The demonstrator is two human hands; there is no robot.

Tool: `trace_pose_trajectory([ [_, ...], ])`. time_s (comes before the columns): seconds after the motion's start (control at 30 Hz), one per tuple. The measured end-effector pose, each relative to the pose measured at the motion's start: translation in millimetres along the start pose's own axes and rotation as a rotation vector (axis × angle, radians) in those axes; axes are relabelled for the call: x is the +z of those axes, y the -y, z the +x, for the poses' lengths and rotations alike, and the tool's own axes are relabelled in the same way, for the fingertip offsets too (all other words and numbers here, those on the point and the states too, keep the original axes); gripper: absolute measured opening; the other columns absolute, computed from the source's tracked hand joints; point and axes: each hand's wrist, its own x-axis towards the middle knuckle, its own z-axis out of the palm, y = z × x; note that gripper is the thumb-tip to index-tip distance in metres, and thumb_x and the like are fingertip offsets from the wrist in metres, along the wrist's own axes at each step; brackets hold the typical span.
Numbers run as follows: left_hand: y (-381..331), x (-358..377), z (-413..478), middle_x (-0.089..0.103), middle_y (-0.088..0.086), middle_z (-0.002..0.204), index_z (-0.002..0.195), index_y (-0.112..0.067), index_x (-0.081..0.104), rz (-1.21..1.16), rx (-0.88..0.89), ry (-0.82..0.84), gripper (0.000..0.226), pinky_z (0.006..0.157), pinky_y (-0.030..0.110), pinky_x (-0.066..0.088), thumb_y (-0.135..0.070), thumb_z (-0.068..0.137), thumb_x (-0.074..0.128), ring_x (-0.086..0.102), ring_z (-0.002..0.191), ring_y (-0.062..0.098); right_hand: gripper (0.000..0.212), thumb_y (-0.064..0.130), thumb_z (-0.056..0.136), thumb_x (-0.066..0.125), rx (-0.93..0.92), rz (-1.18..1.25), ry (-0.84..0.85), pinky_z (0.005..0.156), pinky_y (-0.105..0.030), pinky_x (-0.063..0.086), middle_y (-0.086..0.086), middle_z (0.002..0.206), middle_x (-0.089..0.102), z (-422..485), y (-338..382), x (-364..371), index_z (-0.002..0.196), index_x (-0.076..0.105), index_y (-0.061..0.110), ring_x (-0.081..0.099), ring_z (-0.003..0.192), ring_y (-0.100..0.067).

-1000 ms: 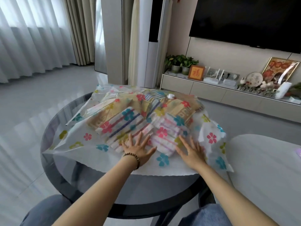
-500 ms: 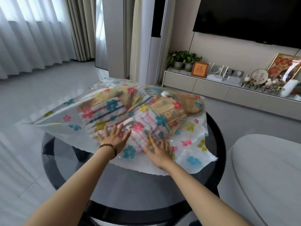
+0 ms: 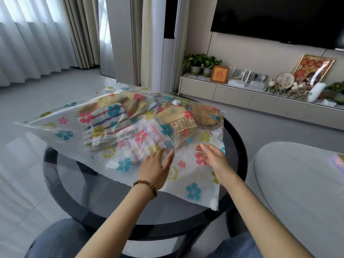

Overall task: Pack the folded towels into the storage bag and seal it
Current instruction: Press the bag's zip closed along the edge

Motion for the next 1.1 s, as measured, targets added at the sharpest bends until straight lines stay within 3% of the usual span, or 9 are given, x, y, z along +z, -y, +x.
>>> trace_pose_trajectory([
  [0.1, -23, 23, -16, 0.045, 0.004, 0.143, 0.140, -0.018, 0.037, -0.032, 0.052, 0.055, 0.067, 0.106, 0.034, 0.030, -0.060, 0.090, 0.021, 0.038, 0.132, 0.020, 0.010, 0.023, 0.091, 0.060, -0.010, -0.154, -0.258, 0.076, -0.032, 0.051, -0.007, 0.096, 0.064, -13, -22, -46, 0.093, 0.058, 0.013, 0.060, 0.083, -0.019],
  [0.2, -39, 42, -29, 0.047, 0.004, 0.142, 0.138, -0.018, 0.039, -0.059, 0.067, 0.074, 0.066, 0.108, 0.034, 0.030, -0.060, 0.090, 0.022, 0.036, 0.132, 0.020, 0.035, 0.028, 0.086, 0.067, 0.174, -0.235, -0.315, 0.083, -0.042, 0.053, -0.011, 0.108, 0.055, -19, -43, -69, 0.108, 0.047, 0.009, 0.058, 0.076, -0.018],
  [0.3, -47, 53, -39, 0.046, 0.003, 0.142, 0.138, -0.018, 0.039, -0.046, 0.069, 0.077, 0.062, 0.108, 0.034, 0.029, -0.056, 0.092, 0.024, 0.037, 0.132, 0.020, 0.050, 0.031, 0.087, 0.065, 0.323, -0.134, -0.174, 0.062, -0.031, 0.053, -0.011, 0.106, 0.063, -27, -47, -70, 0.123, 0.047, 0.002, 0.061, 0.067, -0.015],
  [0.37, -50, 56, -47, 0.050, 0.001, 0.138, 0.135, -0.019, 0.043, -0.070, 0.083, 0.056, 0.060, 0.106, 0.033, 0.032, -0.056, 0.092, 0.025, 0.042, 0.128, 0.019, 0.046, 0.034, 0.089, 0.062, 0.351, -0.178, 0.000, 0.046, -0.021, 0.038, -0.011, 0.096, 0.066, -37, -52, -67, 0.119, 0.057, -0.001, 0.054, 0.051, -0.011],
  [0.5, -58, 53, -65, 0.069, -0.009, 0.085, 0.081, -0.025, 0.061, -0.275, 0.077, -0.038, 0.056, 0.074, 0.030, 0.049, -0.066, 0.082, 0.022, 0.063, 0.081, 0.007, 0.044, 0.034, 0.091, 0.059, 0.343, -0.201, 0.174, 0.041, -0.016, 0.029, -0.010, 0.074, 0.054, -60, -58, -67, 0.114, 0.061, -0.002, 0.040, 0.041, -0.006],
  [0.6, -62, 60, -80, 0.066, -0.003, 0.056, 0.055, -0.021, 0.060, -0.246, -0.006, 0.230, 0.066, 0.058, 0.027, 0.049, -0.064, 0.088, 0.023, 0.059, 0.050, 0.005, 0.036, 0.035, 0.094, 0.055, 0.327, -0.098, 0.203, 0.041, -0.016, 0.028, 0.002, 0.057, 0.049, -71, -60, -68, 0.113, 0.063, 0.005, 0.038, 0.041, -0.006],
  [0.7, -66, 80, -87, 0.060, -0.004, 0.053, 0.060, -0.019, 0.062, -0.371, -0.148, 0.464, 0.064, 0.046, 0.018, 0.041, -0.057, 0.094, 0.023, 0.050, 0.040, 0.005, 0.025, 0.031, 0.097, 0.049, 0.241, -0.087, 0.174, 0.043, -0.018, 0.028, -0.009, 0.068, 0.049, -75, -59, -66, 0.105, 0.068, 0.017, 0.039, 0.043, -0.007],
  [0.93, -74, 102, -89, 0.048, 0.000, 0.063, 0.089, -0.012, 0.059, -0.754, -0.347, 0.386, 0.040, 0.036, 0.018, 0.033, -0.042, 0.097, 0.034, 0.040, 0.036, 0.006, 0.021, 0.024, 0.097, 0.050, 0.087, -0.100, 0.115, 0.041, -0.016, 0.031, 0.004, 0.057, 0.053, -74, -54, -64, 0.086, 0.067, 0.018, 0.040, 0.046, -0.010],
  [1.1, -78, 100, -85, 0.040, -0.007, 0.050, 0.065, -0.015, 0.050, -0.876, -0.330, 0.361, 0.044, 0.037, 0.016, 0.027, -0.049, 0.092, 0.042, 0.033, 0.037, 0.004, 0.023, 0.029, 0.092, 0.057, 0.132, 0.049, 0.188, 0.048, -0.017, 0.037, -0.003, 0.077, 0.068, -75, -48, -68, 0.098, 0.071, 0.012, 0.051, 0.055, -0.008],
])
